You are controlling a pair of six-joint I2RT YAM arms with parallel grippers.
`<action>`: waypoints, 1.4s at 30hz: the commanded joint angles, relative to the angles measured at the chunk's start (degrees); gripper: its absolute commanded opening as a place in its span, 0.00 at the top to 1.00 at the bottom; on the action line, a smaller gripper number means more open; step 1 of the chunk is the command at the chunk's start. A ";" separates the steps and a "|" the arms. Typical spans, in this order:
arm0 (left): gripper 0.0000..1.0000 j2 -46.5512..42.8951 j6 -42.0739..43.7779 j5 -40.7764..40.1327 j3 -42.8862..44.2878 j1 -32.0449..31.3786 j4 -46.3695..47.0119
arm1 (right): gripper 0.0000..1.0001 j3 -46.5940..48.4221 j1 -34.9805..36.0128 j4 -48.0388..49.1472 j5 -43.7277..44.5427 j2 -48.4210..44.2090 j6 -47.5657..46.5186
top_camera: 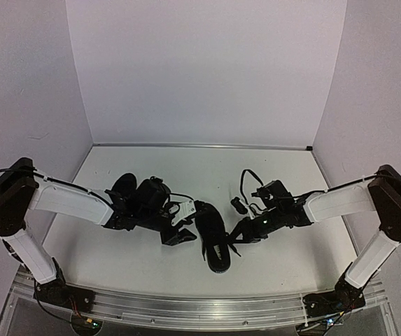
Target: Tie the shoes
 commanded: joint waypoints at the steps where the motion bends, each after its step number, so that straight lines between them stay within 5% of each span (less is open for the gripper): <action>1: 0.44 2.87 4.12 1.42 5.31 0.87 -1.10 | 0.86 1.94 0.30 -1.42 -0.60 -0.79 -1.89; 7: 0.43 7.81 9.60 3.40 11.08 1.88 -3.78 | 1.00 1.91 0.27 -4.02 0.05 -2.31 -2.00; 24: 0.44 17.62 17.79 10.99 23.48 4.80 -14.14 | 1.00 3.05 0.29 -5.30 0.88 -2.00 -2.42; 37: 0.97 13.98 15.46 10.42 20.76 4.90 -16.84 | 1.00 2.81 0.33 -6.90 3.37 -3.55 -2.03; 42: 1.00 10.60 13.45 6.72 16.55 4.98 -15.69 | 1.00 1.81 0.28 -7.77 5.15 -4.57 -1.62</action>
